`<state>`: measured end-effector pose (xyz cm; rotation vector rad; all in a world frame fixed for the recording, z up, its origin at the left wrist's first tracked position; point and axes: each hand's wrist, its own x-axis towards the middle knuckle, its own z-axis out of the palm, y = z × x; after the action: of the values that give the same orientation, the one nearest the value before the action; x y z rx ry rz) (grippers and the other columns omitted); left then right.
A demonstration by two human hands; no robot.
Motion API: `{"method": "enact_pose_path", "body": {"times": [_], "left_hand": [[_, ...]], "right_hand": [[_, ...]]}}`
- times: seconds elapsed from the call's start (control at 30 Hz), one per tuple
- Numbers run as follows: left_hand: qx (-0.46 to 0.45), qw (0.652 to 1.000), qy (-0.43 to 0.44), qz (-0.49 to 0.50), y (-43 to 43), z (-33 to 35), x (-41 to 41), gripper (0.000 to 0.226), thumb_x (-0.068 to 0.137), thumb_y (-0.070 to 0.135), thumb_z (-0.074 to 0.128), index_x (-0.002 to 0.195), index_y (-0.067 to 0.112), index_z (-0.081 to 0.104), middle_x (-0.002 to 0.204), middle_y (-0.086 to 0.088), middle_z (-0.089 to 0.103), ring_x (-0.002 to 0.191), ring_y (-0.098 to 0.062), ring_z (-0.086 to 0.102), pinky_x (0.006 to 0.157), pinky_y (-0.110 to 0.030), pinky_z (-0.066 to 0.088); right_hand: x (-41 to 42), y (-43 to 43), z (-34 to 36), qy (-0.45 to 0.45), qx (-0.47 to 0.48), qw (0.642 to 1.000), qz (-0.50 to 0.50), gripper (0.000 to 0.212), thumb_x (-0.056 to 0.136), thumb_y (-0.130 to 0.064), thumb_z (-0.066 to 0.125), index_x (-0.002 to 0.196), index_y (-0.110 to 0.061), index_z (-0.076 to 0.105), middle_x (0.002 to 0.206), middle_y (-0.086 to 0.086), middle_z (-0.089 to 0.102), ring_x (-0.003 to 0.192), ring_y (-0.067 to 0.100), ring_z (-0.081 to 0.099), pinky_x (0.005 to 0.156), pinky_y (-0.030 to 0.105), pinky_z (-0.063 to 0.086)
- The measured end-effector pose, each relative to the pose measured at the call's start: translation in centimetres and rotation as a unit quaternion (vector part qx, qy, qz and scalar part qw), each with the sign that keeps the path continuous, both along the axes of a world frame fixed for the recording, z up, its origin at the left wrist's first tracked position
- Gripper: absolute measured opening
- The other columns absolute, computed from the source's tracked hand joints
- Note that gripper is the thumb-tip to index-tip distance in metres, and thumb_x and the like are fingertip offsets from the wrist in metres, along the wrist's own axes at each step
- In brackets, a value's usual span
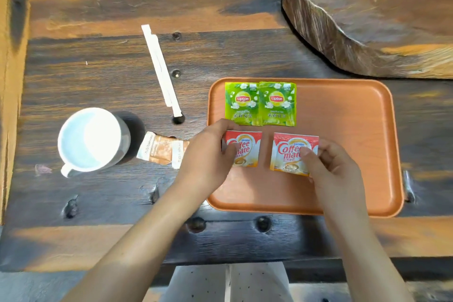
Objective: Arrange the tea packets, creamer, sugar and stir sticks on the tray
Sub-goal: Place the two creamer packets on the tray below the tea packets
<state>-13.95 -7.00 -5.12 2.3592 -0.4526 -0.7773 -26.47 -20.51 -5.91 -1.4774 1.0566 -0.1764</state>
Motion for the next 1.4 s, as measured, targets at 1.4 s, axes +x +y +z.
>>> {"method": "enact_pose_path", "body": {"times": [1.4], "left_hand": [[-0.001,0.981,-0.184,-0.061,0.4,-2.3,-4.2,0.028,0.073,0.009,0.067,0.101,0.005,0.064,0.114,-0.017,0.057,0.106,-0.021,0.04,0.091,-0.023,0.031]], "right_hand": [[0.2,1.8,-3.0,0.078,-0.407,0.876,0.246,0.034,0.084,-0.036,0.052,0.112,-0.018,0.059,0.114,0.008,0.056,0.102,0.022,0.041,0.083,0.033,0.03]]}}
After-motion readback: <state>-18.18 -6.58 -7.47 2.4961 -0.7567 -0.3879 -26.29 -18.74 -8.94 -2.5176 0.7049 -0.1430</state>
